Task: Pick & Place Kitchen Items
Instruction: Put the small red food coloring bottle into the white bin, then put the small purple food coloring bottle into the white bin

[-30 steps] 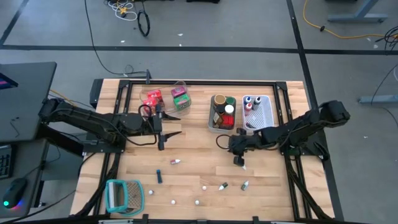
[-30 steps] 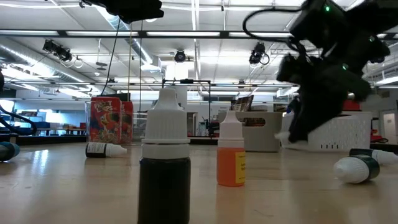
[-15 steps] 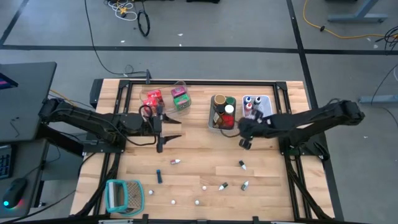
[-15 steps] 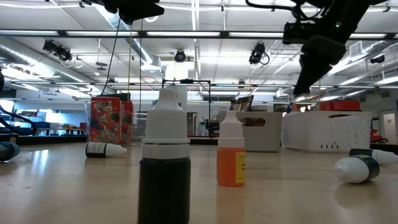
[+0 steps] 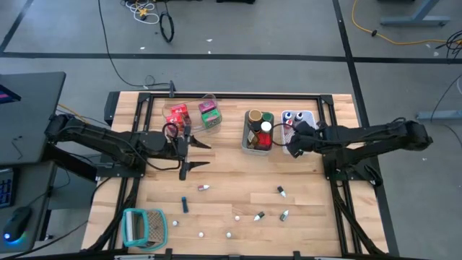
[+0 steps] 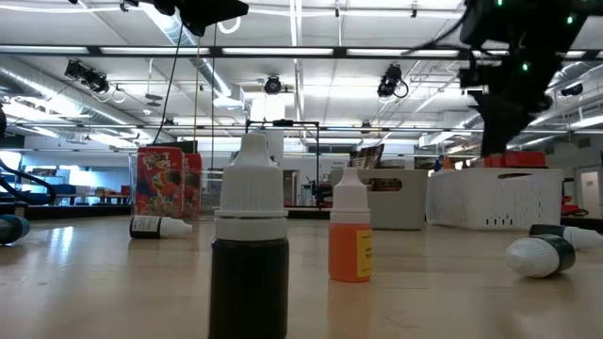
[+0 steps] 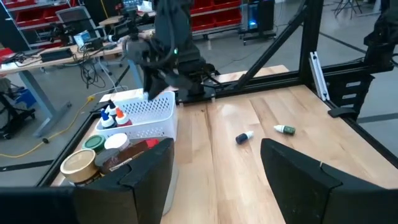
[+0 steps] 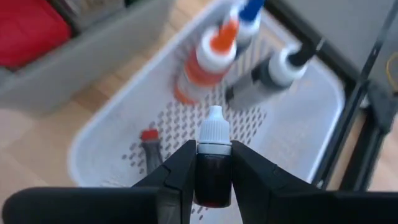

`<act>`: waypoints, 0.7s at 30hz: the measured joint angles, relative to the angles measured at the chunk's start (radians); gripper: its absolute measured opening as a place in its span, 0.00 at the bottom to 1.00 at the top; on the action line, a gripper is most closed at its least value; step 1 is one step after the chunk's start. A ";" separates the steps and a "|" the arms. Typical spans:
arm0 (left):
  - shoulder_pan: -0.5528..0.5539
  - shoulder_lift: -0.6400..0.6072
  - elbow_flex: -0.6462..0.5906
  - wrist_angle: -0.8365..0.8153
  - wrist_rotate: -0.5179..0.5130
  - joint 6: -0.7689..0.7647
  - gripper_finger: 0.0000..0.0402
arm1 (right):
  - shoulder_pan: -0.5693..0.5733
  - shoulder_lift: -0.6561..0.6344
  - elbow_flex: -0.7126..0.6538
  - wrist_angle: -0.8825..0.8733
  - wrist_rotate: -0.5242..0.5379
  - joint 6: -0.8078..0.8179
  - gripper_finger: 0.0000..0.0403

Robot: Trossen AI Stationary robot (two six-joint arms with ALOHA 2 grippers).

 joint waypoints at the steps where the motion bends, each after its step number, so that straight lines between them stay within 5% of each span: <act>1: 0.000 0.000 0.000 0.000 0.000 0.000 0.63 | -0.009 0.000 -0.029 0.022 -0.011 0.005 0.24; 8: 0.000 0.000 0.000 0.001 0.000 0.025 0.63 | -0.063 0.000 -0.132 0.118 -0.063 -0.008 0.28; 21: 0.000 0.000 0.000 0.032 -0.005 0.061 0.63 | -0.104 0.001 -0.062 0.241 -0.039 -0.270 0.49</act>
